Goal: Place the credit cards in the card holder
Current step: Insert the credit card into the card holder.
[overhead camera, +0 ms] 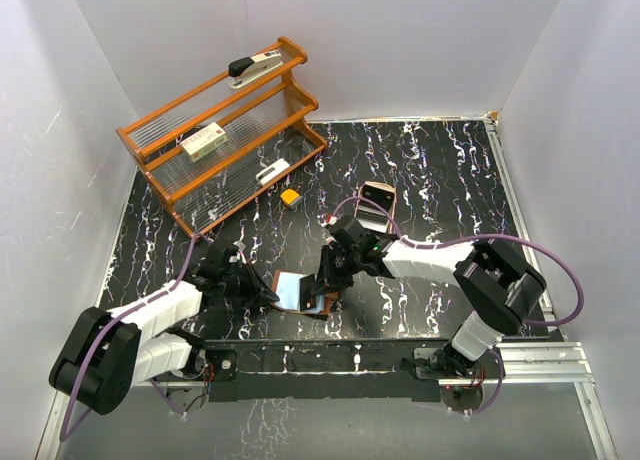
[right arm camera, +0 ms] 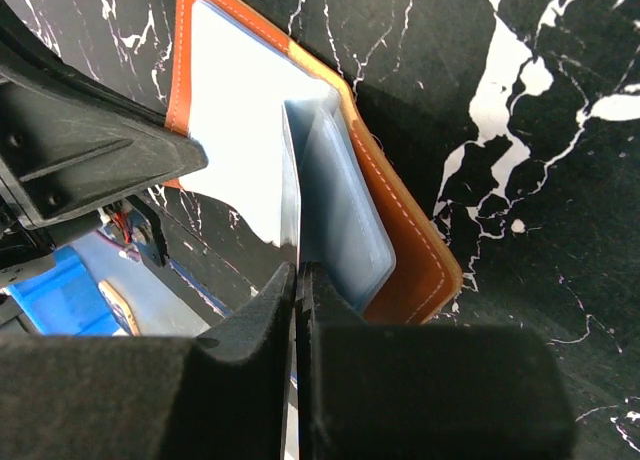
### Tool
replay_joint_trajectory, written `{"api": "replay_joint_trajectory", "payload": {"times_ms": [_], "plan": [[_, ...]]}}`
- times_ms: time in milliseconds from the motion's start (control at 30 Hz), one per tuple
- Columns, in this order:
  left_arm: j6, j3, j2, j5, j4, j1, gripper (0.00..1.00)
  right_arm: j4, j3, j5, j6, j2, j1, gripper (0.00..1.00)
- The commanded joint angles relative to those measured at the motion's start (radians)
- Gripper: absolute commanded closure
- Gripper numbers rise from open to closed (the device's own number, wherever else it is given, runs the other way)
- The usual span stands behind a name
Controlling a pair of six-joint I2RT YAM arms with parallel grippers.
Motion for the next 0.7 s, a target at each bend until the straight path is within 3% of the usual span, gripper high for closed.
{"api": "replay_joint_trajectory", "payload": {"times_ms": [0, 433, 667], "plan": [[0.005, -0.008, -0.012, 0.010, -0.042, -0.009, 1.00, 0.052, -0.018, 0.008, 0.027, -0.001, -0.005, 1.00], [-0.006, -0.032, -0.030, 0.032, -0.038, -0.011, 0.95, 0.075, -0.033, 0.046, 0.045, 0.019, -0.017, 1.00], [-0.009, -0.048, -0.040, 0.054, -0.012, -0.012, 0.97, 0.075, -0.019, 0.036, 0.038, 0.041, -0.027, 1.00]]}}
